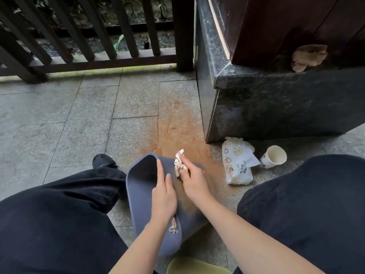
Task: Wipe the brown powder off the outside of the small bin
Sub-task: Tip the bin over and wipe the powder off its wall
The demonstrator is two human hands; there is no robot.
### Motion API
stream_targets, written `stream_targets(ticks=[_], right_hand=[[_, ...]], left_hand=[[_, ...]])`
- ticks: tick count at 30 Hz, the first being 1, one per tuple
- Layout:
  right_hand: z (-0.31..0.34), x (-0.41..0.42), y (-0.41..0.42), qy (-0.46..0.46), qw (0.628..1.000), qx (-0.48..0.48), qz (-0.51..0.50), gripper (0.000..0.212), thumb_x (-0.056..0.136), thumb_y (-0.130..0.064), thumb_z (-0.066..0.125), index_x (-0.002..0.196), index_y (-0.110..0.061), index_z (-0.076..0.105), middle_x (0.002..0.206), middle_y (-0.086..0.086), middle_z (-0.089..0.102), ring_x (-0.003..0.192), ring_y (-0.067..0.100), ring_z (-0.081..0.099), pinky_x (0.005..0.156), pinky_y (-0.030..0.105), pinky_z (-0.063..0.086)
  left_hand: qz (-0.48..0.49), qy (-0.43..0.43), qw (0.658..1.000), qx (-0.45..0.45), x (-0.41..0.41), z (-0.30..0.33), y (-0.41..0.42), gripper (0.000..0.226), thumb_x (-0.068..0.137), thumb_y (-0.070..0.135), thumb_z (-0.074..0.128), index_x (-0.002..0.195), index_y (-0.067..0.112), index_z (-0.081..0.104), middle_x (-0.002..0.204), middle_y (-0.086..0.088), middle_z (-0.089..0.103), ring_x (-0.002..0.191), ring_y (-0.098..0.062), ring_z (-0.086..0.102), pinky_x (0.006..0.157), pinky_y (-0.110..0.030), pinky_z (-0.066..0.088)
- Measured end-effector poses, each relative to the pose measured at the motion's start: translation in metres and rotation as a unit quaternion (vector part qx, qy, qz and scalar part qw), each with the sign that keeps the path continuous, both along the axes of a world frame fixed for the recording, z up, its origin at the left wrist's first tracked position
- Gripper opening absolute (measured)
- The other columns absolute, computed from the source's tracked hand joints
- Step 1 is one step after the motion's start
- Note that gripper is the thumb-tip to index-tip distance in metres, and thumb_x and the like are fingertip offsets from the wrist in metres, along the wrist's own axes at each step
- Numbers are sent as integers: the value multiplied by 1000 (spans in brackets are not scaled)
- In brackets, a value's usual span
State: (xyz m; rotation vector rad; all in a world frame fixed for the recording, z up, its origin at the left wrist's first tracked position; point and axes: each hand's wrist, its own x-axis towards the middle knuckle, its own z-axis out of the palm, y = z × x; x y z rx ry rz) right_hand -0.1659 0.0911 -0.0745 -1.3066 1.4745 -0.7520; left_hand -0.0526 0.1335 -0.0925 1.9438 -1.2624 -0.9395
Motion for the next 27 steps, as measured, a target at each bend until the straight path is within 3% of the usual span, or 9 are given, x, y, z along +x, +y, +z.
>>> stream_targets(ticks=[4,7,10,13,14,16,18,20,27], right_hand=[[-7,10,-10,48,987,-110,111,46,100,-9,50,145,-17,48,151,-3,47,140,3,37,112,9,24],[-20,10,-16,119,961,-147,199,47,106,-19,39,153,-19,35,160,-6,29,148,1,16,122,22,13],[-33,10,-13,180,940,-169,236,49,107,-21,30,156,-19,23,164,-7,17,151,5,7,124,31,6],[-42,14,-10,225,924,-197,237,52,105,-17,33,156,-17,23,164,-4,18,152,9,6,125,36,6],[-45,15,-10,233,922,-203,232,53,104,-16,34,156,-16,25,163,-3,20,152,10,8,125,37,7],[-52,12,-11,242,922,-203,226,53,102,-15,38,155,-15,29,162,-1,26,152,14,13,124,39,7],[-63,3,-12,258,922,-187,221,54,100,-13,39,154,-15,30,161,0,29,152,17,15,124,41,8],[-77,-8,-12,285,922,-157,210,55,101,-12,39,155,-16,27,161,-1,28,152,16,14,125,42,6],[-127,-51,-12,325,935,-3,140,57,105,-11,34,157,-22,16,163,-7,22,152,14,11,124,37,6]], left_hand=[[-26,-12,1000,2,6,-4,-6,55,107,36,32,149,60,7,96,25,62,80,29,49,59,-1,37],[-61,8,998,-14,15,-2,-13,53,107,36,31,147,64,10,111,56,46,103,35,39,77,6,32],[-76,19,997,-20,20,1,-18,51,108,36,30,148,61,12,128,60,31,117,33,34,88,6,25],[-87,-8,996,-9,22,0,-20,53,108,34,30,150,58,10,122,62,34,108,35,38,82,7,29],[-89,-28,996,-7,23,-1,-20,54,107,35,30,151,57,9,113,59,45,99,35,43,76,6,32],[-84,-58,995,-10,25,-4,-18,56,106,35,32,152,56,7,78,32,66,72,23,57,62,-1,39],[-78,-67,995,-18,28,-8,-16,59,106,32,33,152,56,5,54,7,59,55,-1,59,53,-11,40],[-74,-72,994,-24,28,-8,-14,60,106,30,34,152,56,5,48,-2,54,50,-12,56,50,-17,39],[-80,-81,993,-15,28,-8,-13,59,105,38,29,151,57,-1,46,-5,50,53,-13,54,54,-19,37]])
